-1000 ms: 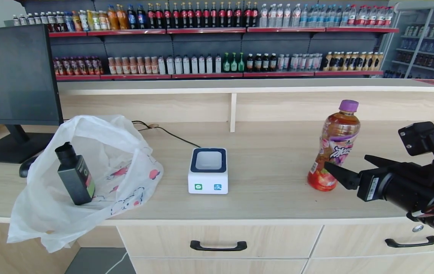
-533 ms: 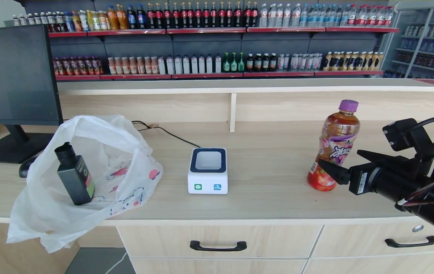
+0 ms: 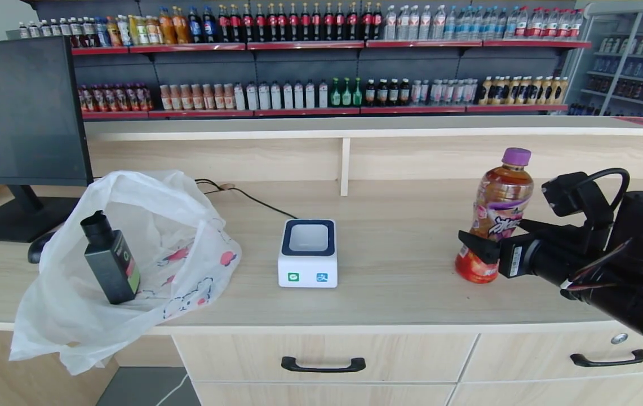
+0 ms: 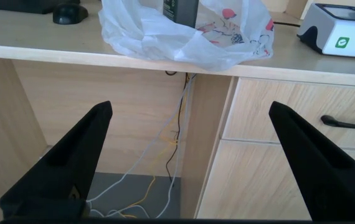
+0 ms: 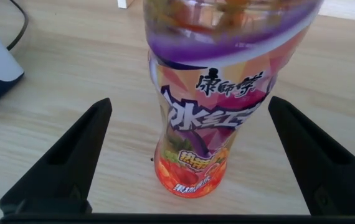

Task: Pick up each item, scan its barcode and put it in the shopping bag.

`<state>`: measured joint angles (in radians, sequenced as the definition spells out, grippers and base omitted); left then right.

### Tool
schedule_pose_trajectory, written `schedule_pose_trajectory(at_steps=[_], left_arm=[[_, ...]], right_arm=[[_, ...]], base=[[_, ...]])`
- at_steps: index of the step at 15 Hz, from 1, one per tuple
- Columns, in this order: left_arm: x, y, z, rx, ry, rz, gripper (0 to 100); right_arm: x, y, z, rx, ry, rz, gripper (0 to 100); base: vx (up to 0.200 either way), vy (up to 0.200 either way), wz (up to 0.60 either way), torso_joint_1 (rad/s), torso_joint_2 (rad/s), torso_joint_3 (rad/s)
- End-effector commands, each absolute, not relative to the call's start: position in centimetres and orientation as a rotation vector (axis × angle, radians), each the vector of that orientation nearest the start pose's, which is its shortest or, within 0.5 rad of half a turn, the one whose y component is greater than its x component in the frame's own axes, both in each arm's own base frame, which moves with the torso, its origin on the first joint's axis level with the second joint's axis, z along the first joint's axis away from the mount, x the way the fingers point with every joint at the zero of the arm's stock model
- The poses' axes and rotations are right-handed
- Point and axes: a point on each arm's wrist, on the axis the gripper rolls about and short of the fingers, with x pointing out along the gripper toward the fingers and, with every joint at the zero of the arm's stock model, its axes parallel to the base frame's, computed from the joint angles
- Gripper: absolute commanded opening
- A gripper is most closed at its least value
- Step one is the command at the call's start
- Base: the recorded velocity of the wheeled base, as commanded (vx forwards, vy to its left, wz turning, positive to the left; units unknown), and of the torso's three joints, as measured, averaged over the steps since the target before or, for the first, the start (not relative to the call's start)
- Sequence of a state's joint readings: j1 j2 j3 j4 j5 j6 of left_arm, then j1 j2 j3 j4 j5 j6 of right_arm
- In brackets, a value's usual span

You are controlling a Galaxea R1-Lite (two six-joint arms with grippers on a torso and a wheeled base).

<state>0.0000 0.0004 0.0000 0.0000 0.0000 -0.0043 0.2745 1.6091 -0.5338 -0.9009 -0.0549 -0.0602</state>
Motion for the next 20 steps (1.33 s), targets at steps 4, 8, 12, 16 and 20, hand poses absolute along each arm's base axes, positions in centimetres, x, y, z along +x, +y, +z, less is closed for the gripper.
schedule_pose_trajectory(at_steps=[4,8,12,16,20], left_arm=[[-2.3,0.0,7.5,-0.005,0.000,0.000,100],[-2.3,0.0,7.5,-0.005,0.000,0.000,100],[-2.3,0.0,7.5,-0.005,0.000,0.000,100],[-2.3,0.0,7.5,-0.005,0.000,0.000,100],[-2.3,0.0,7.5,-0.005,0.000,0.000,100]], right_arm=[[26.6,7.3,16.0,-0.089,0.174,0.223,100],[27.9,7.6,16.1,-0.087,0.160,0.219,100],[28.4,7.7,16.2,-0.084,0.142,0.217,100],[28.8,7.5,16.1,-0.083,0.146,0.210,100],[29.1,7.6,16.2,-0.084,0.138,0.211,100]], base=[[0.000,0.000,0.00,0.000,0.00,0.000],[0.000,0.000,0.00,0.000,0.00,0.000],[0.000,0.000,0.00,0.000,0.00,0.000],[0.000,0.000,0.00,0.000,0.00,0.000],[0.000,0.000,0.00,0.000,0.00,0.000]])
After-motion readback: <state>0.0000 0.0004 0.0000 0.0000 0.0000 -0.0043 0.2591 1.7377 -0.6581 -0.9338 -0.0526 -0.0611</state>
